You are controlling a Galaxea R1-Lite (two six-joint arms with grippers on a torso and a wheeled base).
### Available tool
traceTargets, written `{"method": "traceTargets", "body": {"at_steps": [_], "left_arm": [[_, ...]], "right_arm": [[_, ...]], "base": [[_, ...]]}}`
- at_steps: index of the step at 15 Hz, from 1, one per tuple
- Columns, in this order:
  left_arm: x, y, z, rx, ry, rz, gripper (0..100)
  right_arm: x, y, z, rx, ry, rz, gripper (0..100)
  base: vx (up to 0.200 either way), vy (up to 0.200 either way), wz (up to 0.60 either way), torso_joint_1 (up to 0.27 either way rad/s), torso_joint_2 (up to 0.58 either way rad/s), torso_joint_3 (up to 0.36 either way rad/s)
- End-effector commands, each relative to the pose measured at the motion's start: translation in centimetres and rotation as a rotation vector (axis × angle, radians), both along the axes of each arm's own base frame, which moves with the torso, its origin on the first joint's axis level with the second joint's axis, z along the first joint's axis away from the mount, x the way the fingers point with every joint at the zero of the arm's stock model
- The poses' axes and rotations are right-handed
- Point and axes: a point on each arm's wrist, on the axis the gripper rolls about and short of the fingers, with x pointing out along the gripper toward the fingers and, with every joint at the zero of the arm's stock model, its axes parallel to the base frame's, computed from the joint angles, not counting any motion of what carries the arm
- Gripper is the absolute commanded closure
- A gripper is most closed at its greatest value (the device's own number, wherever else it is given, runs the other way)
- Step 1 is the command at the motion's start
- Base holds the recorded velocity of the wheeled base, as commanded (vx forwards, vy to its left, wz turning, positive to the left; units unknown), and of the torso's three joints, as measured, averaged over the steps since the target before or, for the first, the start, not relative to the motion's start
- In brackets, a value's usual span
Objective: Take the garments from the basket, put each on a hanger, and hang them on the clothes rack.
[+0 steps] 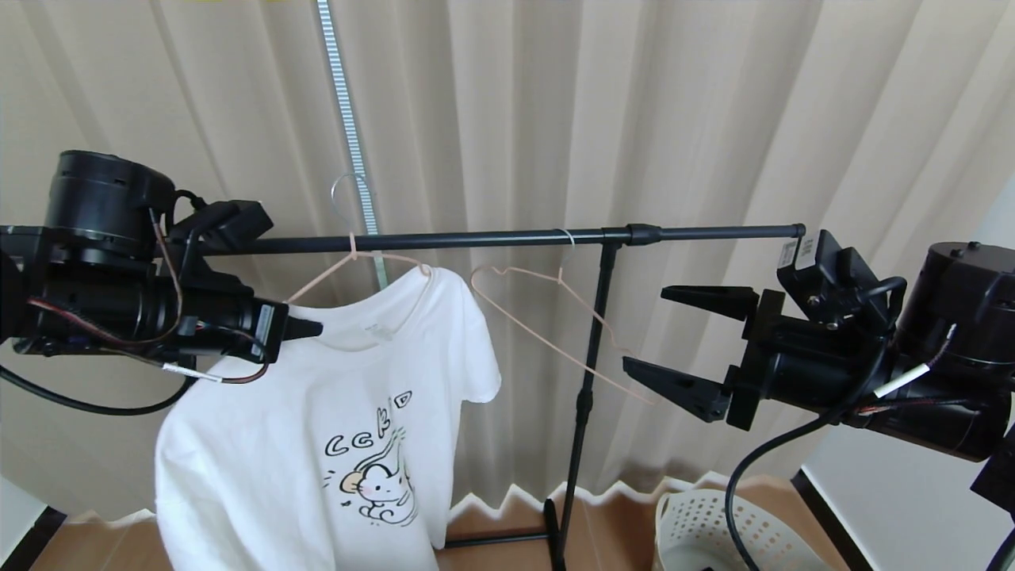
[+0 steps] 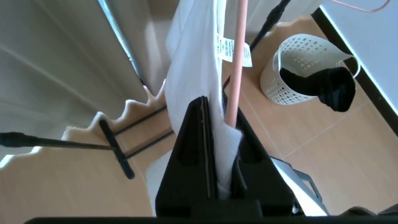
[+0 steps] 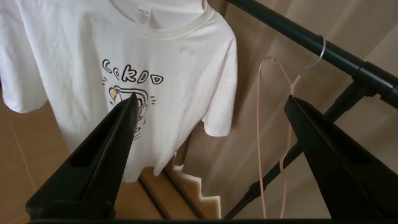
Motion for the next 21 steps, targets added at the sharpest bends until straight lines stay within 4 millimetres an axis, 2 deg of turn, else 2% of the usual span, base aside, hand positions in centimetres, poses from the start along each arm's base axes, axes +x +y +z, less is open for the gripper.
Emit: {"method": "traceTargets", "body": {"at_steps": [1, 5, 10, 14, 15, 21], "left_arm": [[2.7, -0.6, -1.4, 0.003, 0.048, 0.011, 100], [5.7, -1.6, -1.8, -0.027, 0.061, 0.054, 100], [7.7, -2.0, -3.2, -0.014, 0.088, 0.065, 100], [9.3, -2.2, -3.6, -0.008, 0.079, 0.076, 100], [10.1, -2.7, -4.0, -0.021, 0.088, 0.082, 100], [10.8, -2.9, -5.3, -0.017, 0.119, 0.081, 100]], "right_arm": [[0.0, 0.0, 0.1, 0.001, -0.004, -0.001, 0], [0.3, 0.1, 0.3, 0.004, -0.009, -0.001, 0], [0.8, 0.3, 0.2, 0.004, -0.009, -0.003, 0], [1.0, 0.3, 0.3, 0.004, -0.013, -0.004, 0], [1.1, 0.4, 0.3, 0.004, -0.013, -0.004, 0], [1.9, 0.3, 0.0, 0.001, -0.009, -0.016, 0]], "base": [[0.0, 0.0, 0.0, 0.0, 0.0, 0.0], [0.0, 0.0, 0.0, 0.0, 0.0, 0.0], [0.0, 0.0, 0.0, 0.0, 0.0, 0.0], [0.0, 0.0, 0.0, 0.0, 0.0, 0.0], [0.0, 0.0, 0.0, 0.0, 0.0, 0.0], [0.0, 0.0, 0.0, 0.0, 0.0, 0.0]]}}
